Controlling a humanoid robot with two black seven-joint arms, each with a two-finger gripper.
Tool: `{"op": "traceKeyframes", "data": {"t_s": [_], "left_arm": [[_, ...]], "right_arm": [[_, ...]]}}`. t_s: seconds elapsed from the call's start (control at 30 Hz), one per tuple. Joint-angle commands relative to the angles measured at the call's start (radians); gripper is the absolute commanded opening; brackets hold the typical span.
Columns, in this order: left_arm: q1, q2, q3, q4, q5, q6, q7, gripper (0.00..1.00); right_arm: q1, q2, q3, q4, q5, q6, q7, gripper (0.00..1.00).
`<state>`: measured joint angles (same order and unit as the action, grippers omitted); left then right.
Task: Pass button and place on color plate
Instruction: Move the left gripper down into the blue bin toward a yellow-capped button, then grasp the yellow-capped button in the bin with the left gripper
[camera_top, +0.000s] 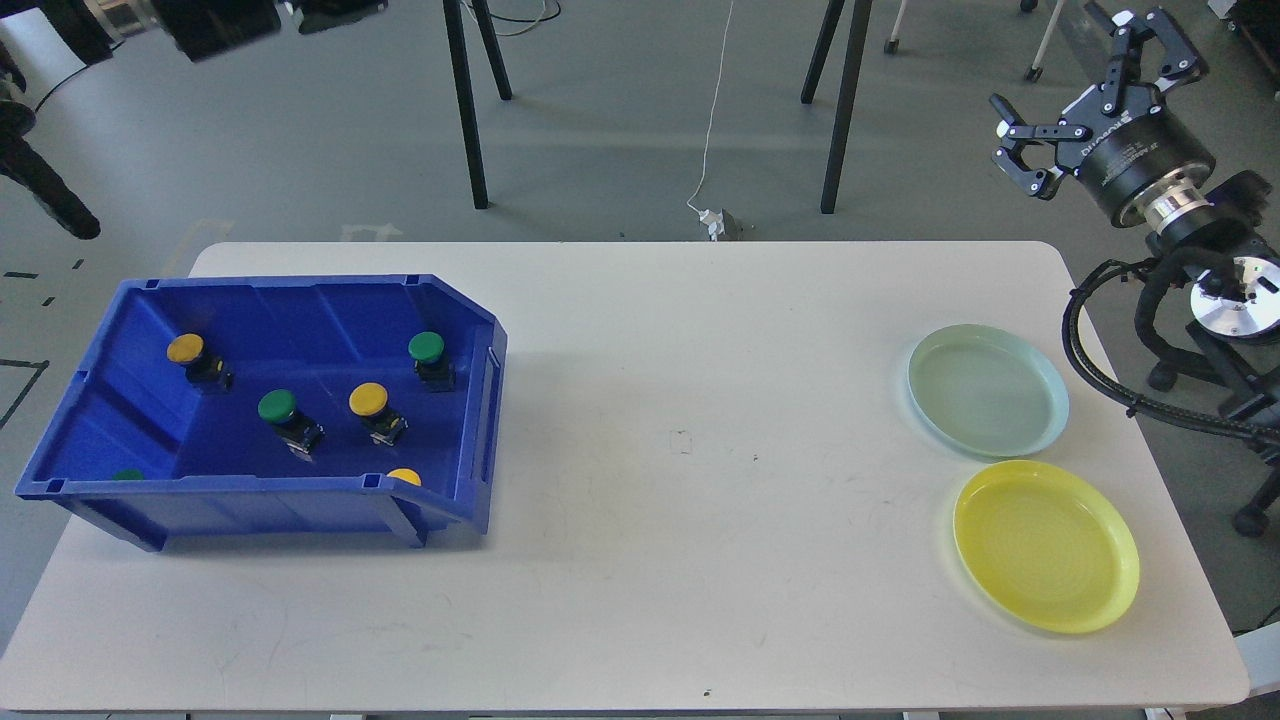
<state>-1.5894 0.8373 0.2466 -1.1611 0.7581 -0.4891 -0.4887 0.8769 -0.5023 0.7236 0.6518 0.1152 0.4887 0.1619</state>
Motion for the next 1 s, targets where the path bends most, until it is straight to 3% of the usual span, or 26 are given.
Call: {"op": "traceKeyframes", "data": {"t_s": [0.0,0.1,0.2,0.33,0.6,0.97], "left_arm": [[-0.193,-0.096,0.452,-0.003,0.345,0.0,0.0,0.97],[-0.221,-0.17,0.661,-0.003,0.541,0.059,0.0,0.96],[-0.204,-0.217,0.709,0.0,0.593,0.066,0.0,0.96],[-0.072,-0.237,0.692,0.034,0.595,0.073,0.0,0.96],[0.1,-0.348,0.666,0.224,0.592,0.104,0.0,0.96],[0.198,-0.35,0.591,0.348,0.592,0.106,0.0,0.96]], "right_arm": [[-0.019,-0.015,0.002,-0.001,0.0,0.0,-0.001,1.0],[-0.022,-0.019,0.003,-0.024,0.0,0.0,-0.001,1.0],[-0.018,-0.025,0.003,-0.037,0.0,0.0,-0.001,1.0],[-0.021,-0.054,0.003,-0.037,0.0,0.0,-0.001,1.0],[-0.035,-0.061,0.0,-0.035,0.0,0.0,-0.001,1.0],[-0.032,-0.047,-0.007,-0.034,0.0,0.0,-0.001,1.0]]}}
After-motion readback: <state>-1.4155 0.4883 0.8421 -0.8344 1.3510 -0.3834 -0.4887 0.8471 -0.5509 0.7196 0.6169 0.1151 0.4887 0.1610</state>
